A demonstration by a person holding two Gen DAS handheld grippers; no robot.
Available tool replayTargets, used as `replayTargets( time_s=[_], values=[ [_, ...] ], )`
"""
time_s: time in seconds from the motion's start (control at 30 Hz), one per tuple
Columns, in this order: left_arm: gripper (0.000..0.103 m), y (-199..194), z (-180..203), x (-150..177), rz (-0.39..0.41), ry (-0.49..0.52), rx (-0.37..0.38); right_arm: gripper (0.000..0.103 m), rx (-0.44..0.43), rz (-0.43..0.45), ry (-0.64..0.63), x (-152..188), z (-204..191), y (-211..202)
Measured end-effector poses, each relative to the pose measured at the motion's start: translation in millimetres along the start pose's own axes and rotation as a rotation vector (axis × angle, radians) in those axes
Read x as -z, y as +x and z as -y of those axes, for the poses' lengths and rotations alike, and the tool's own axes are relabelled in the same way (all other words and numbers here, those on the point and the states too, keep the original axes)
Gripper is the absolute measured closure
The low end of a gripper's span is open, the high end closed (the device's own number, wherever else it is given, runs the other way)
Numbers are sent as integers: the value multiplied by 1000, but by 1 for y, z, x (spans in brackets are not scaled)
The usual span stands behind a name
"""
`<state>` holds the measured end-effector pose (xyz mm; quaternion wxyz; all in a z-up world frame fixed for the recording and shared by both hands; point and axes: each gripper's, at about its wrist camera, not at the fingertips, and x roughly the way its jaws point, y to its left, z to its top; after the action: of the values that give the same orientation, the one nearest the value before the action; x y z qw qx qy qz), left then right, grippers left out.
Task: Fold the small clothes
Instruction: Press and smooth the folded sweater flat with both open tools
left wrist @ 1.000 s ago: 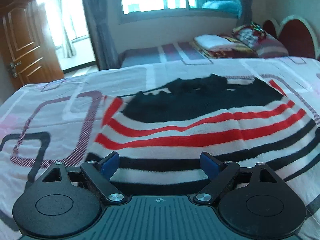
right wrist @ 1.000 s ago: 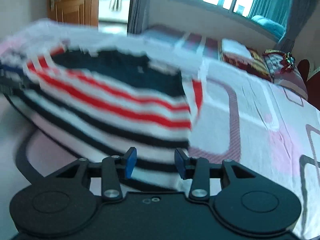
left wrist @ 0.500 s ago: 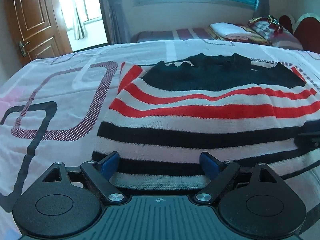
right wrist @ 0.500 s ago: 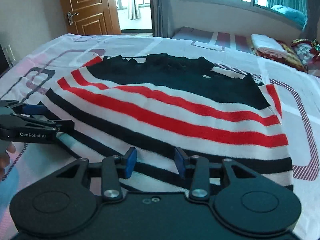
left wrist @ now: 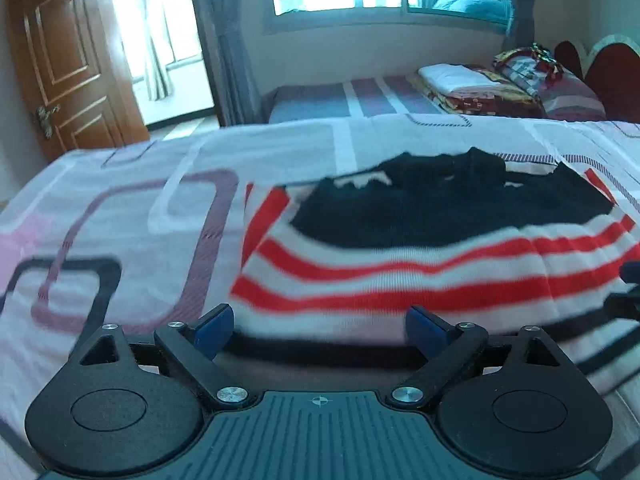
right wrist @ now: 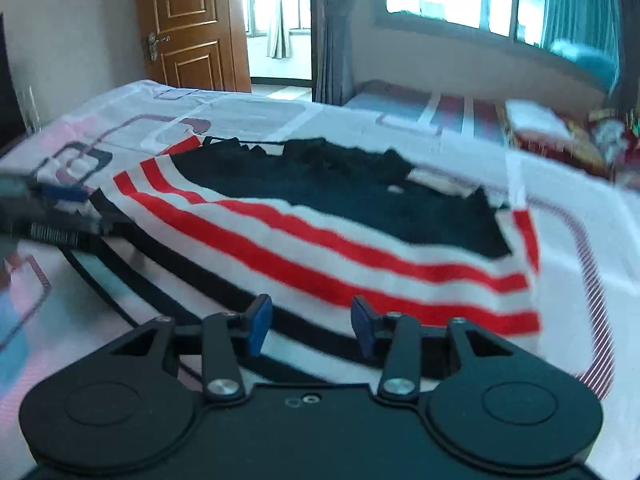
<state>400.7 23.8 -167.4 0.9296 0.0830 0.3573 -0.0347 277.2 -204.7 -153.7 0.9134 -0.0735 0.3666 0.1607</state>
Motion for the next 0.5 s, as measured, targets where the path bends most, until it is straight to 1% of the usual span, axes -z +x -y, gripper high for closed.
replayTargets(
  time_s=[0.07,0.17,0.2,0.23,0.33,0.37,0.43,0.5],
  values=[
    [10,9,2,-5,-3,16,15,62,9,-3,16,-2,4,1],
    [10,17,4,-2,-7,17,32,61,31,-5,115,-6,20,4],
    [10,18,3,0,-6,17,38,61,41,-11,128,-7,25,5],
    [10,17,2,2,-1,14,43,62,50,-27,115,-8,29,6],
    [10,17,0,4,1,9,59,61,99,-92,-35,-15,39,4],
    [10,17,-1,5,1,8,63,60,88,-110,-74,-20,45,1],
    [10,17,-1,5,7,10,64,60,52,-139,-111,-26,56,-8],
    [10,16,2,7,20,21,55,60,22,-146,-145,-28,61,-16]
  ],
)
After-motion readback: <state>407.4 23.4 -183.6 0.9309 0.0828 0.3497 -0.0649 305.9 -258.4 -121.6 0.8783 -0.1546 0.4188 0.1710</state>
